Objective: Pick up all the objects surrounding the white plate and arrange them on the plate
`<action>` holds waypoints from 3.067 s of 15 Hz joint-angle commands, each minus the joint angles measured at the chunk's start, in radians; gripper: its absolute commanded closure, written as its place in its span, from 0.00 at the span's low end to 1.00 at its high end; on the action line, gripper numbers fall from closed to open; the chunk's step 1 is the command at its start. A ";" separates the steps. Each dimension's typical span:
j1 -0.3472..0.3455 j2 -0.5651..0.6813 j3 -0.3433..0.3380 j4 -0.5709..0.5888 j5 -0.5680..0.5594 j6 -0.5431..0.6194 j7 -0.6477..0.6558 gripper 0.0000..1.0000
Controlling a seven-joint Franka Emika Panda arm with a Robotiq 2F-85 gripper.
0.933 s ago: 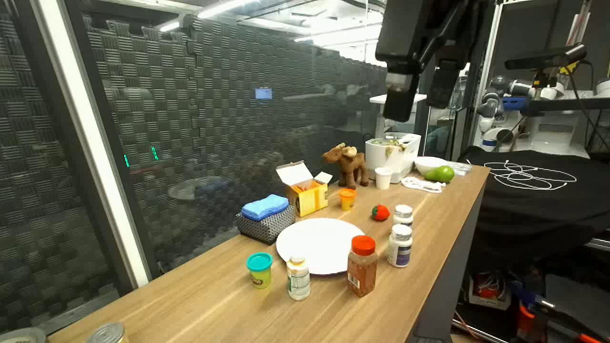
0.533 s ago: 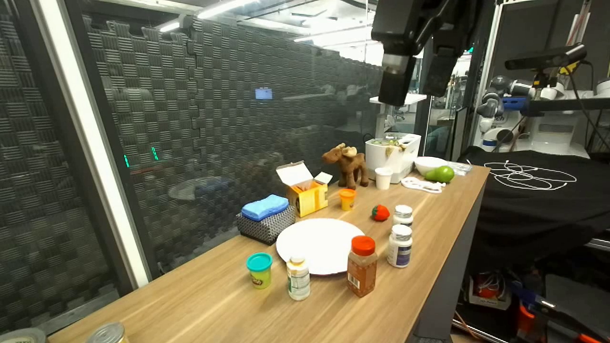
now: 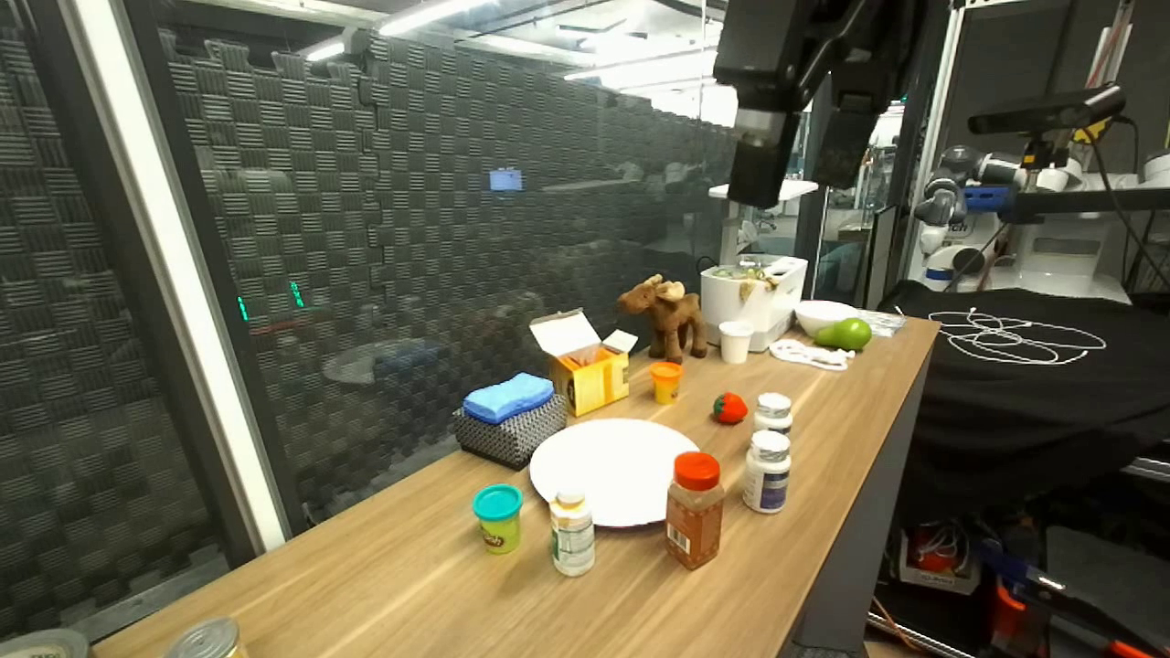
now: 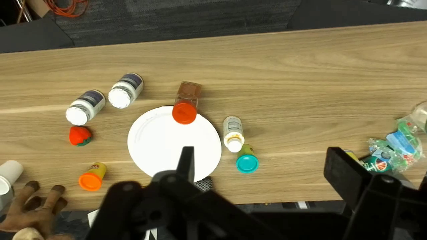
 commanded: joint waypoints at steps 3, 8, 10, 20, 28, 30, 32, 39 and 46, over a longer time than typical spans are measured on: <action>-0.050 0.081 -0.095 0.056 -0.115 0.000 -0.082 0.00; -0.106 0.256 -0.257 0.089 -0.131 0.156 -0.258 0.00; -0.128 0.347 -0.306 0.108 -0.132 0.235 -0.316 0.00; -0.163 0.787 -0.394 0.314 -0.126 0.433 -0.364 0.00; -0.156 1.012 -0.454 0.472 -0.186 0.493 -0.333 0.00; -0.160 1.045 -0.458 0.497 -0.176 0.491 -0.338 0.00; -0.160 1.070 -0.462 0.515 -0.173 0.490 -0.341 0.00; -0.176 1.126 -0.457 0.575 -0.154 0.479 -0.356 0.00; -0.207 1.166 -0.430 0.610 -0.099 0.462 -0.379 0.00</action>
